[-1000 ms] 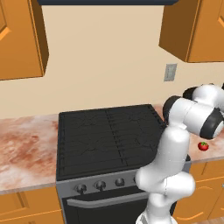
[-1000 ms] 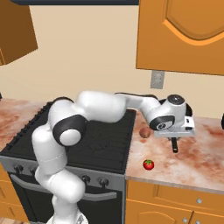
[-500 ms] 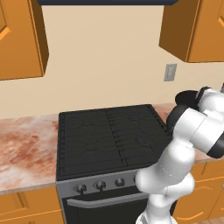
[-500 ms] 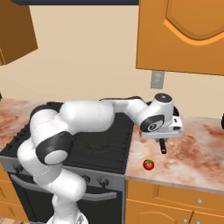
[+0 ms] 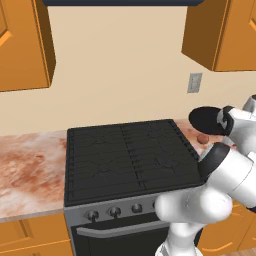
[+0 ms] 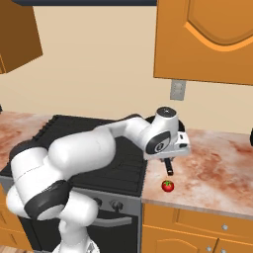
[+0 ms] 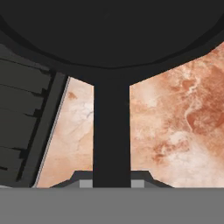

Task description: Place the pan on the front left burner on the stove. Then place the tomato and the onion in the pan and turn on the front left burner.

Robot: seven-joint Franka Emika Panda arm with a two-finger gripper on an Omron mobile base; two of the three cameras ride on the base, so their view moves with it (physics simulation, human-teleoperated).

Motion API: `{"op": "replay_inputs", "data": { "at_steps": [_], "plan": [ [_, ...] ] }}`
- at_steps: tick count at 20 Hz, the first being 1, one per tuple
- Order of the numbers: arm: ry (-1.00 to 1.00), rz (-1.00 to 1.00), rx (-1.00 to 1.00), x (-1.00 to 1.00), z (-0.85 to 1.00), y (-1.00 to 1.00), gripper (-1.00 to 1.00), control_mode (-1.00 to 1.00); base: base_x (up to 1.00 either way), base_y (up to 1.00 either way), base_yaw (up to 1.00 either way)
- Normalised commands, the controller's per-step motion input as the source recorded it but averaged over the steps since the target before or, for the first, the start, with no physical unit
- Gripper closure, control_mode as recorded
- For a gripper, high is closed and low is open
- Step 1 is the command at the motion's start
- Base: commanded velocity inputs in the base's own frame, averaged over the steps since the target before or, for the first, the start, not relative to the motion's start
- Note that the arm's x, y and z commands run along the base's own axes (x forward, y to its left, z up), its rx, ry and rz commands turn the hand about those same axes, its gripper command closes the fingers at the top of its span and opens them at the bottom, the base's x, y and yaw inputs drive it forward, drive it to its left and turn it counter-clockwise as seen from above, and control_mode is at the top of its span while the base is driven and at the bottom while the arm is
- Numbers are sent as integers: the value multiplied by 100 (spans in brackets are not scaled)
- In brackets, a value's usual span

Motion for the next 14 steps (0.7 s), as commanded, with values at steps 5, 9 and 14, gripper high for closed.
{"op": "replay_inputs", "data": {
  "at_steps": [5, 9, 14],
  "plan": [
    [2, 11, 0, 0, 11, 51, 100, -100, 0, 0, 0],
    [2, 13, 0, 0, 12, 52, 100, -100, 0, 0, 0],
    [2, 16, 0, 0, 7, 50, 100, -100, 0, 0, 0]
  ]
}}
